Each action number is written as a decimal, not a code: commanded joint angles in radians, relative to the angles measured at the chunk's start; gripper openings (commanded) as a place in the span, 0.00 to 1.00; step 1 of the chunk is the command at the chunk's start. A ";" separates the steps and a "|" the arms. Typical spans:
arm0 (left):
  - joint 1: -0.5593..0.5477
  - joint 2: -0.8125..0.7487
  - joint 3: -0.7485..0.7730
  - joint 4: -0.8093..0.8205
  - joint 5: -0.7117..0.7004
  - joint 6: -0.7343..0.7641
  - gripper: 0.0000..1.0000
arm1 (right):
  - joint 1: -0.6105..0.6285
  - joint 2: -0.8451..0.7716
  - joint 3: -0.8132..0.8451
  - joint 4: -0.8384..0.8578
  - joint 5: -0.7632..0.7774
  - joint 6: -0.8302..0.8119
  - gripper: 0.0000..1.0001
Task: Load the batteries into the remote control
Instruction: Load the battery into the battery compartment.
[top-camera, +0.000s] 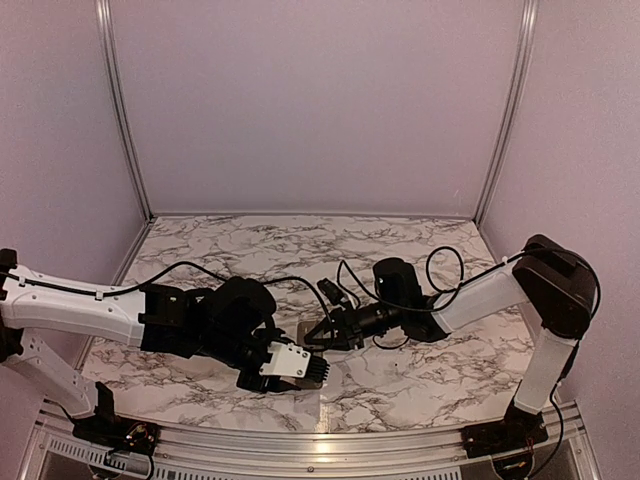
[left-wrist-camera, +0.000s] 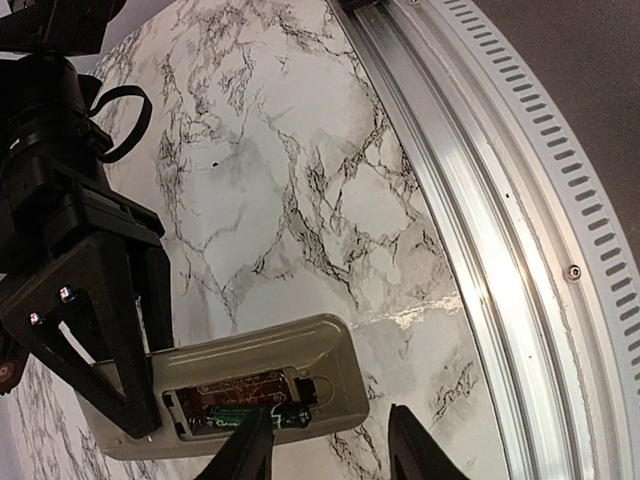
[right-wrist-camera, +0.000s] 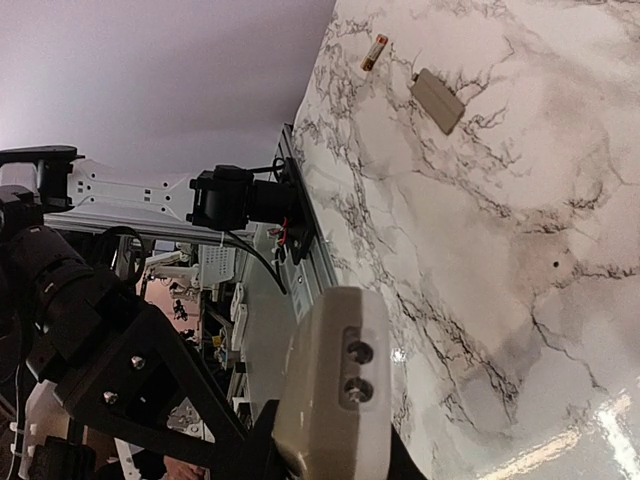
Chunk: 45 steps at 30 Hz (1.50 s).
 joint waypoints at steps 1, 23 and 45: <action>-0.005 0.025 0.043 -0.039 -0.013 0.025 0.41 | 0.019 0.003 0.041 -0.033 -0.012 -0.035 0.00; -0.002 0.077 0.058 -0.036 -0.046 0.033 0.27 | 0.042 0.004 0.049 -0.036 -0.015 -0.042 0.00; 0.040 0.100 0.047 -0.039 -0.070 0.021 0.13 | 0.059 -0.019 0.056 -0.016 -0.049 -0.049 0.00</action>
